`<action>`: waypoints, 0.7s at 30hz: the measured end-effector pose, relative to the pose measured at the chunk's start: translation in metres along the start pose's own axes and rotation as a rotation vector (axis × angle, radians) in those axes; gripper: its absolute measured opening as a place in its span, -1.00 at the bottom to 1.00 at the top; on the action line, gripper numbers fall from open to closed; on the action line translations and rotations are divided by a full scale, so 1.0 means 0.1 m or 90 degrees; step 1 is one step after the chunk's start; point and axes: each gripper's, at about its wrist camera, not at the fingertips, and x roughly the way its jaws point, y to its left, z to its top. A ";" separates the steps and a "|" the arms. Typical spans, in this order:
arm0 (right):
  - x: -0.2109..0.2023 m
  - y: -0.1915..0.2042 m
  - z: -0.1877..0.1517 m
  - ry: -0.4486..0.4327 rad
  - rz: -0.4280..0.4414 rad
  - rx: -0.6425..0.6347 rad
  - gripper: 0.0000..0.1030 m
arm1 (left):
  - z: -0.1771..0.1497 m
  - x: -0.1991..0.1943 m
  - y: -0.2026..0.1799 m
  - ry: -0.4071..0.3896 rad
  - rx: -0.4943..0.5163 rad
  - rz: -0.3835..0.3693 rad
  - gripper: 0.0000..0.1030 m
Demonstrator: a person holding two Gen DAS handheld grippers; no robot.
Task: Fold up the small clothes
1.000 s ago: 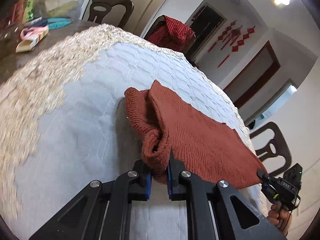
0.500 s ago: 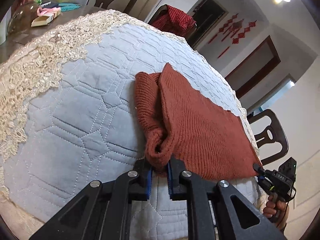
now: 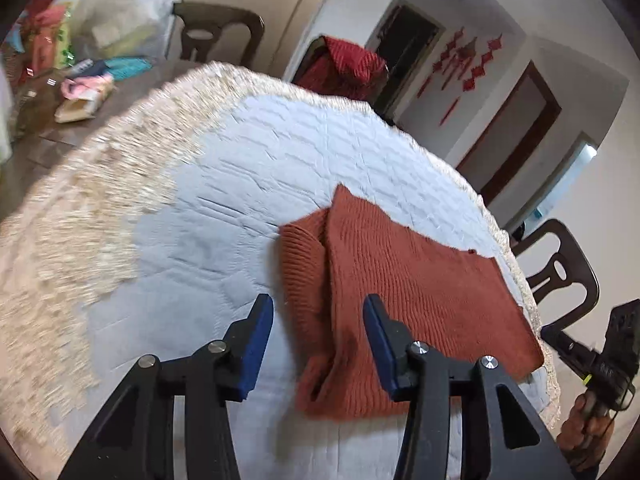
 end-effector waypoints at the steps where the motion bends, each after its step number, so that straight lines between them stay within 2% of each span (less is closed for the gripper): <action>1: 0.15 0.11 -0.01 0.018 0.014 -0.025 -0.61 | 0.00 0.07 0.00 0.011 -0.003 0.003 -0.04; 4: 0.50 0.36 -0.04 0.060 0.024 -0.079 -0.61 | 0.01 0.24 0.02 0.030 0.001 0.013 -0.04; 7: 0.77 0.45 -0.04 0.088 0.029 -0.100 -0.62 | 0.01 0.27 0.01 0.021 0.014 0.014 -0.03; 9: 0.91 0.42 -0.04 0.108 0.006 -0.095 -0.62 | 0.02 0.29 0.01 0.019 0.015 0.010 -0.03; 11: 1.04 0.38 0.02 0.115 0.005 -0.081 -0.72 | 0.01 0.29 0.01 0.018 0.021 0.010 -0.03; 21: 1.42 0.32 0.36 0.139 -0.052 -0.048 -0.70 | 0.00 0.31 0.01 0.016 0.028 0.002 -0.03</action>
